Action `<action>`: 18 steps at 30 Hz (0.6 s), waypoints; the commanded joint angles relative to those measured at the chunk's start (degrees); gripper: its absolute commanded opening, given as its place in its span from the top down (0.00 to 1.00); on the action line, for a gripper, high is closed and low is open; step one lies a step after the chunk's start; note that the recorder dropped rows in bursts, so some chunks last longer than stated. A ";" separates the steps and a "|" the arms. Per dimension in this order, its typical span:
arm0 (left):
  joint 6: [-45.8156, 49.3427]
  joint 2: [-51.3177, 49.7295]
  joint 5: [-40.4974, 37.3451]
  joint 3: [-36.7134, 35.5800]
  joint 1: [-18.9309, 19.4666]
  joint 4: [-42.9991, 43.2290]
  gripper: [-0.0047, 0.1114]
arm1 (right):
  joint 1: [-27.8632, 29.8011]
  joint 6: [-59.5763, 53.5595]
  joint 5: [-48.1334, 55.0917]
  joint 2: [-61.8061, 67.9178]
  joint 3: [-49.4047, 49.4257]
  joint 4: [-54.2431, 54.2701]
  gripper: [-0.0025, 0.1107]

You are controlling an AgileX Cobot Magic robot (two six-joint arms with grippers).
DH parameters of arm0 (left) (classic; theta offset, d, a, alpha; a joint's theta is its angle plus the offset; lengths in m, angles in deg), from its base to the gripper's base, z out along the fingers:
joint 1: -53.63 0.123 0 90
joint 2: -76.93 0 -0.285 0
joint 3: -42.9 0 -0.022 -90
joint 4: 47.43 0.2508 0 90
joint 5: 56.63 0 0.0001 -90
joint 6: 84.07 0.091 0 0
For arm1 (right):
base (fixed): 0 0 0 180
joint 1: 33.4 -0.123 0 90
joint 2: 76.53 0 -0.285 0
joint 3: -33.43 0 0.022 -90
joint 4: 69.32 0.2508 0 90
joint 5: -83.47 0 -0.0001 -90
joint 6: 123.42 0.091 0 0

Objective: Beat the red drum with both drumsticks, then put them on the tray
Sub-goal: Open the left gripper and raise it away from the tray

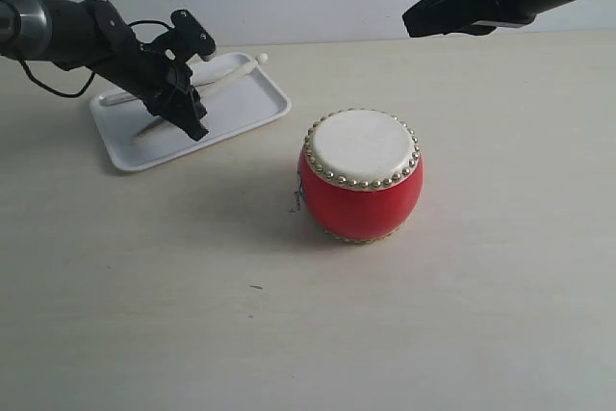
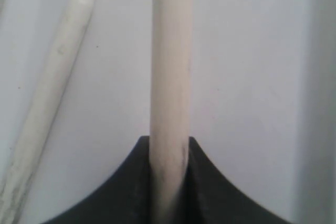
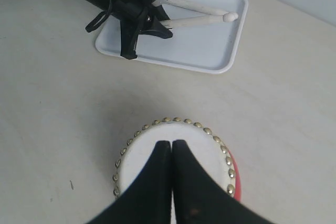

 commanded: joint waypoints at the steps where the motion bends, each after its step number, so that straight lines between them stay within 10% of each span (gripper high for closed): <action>1: -0.35 1.27 -1.16 0.08 -0.30 0.49 0.60 | 0.30 -0.39 -0.14 -0.24 0.26 0.41 0.98; 12: -9.03 10.59 -6.58 0.08 -0.30 1.70 0.45 | 0.19 -0.69 -0.12 -0.24 0.26 0.63 0.98; 18: -15.89 16.21 -17.19 0.08 -0.30 1.58 0.93 | 0.19 -1.44 -0.12 -0.24 0.26 0.63 0.98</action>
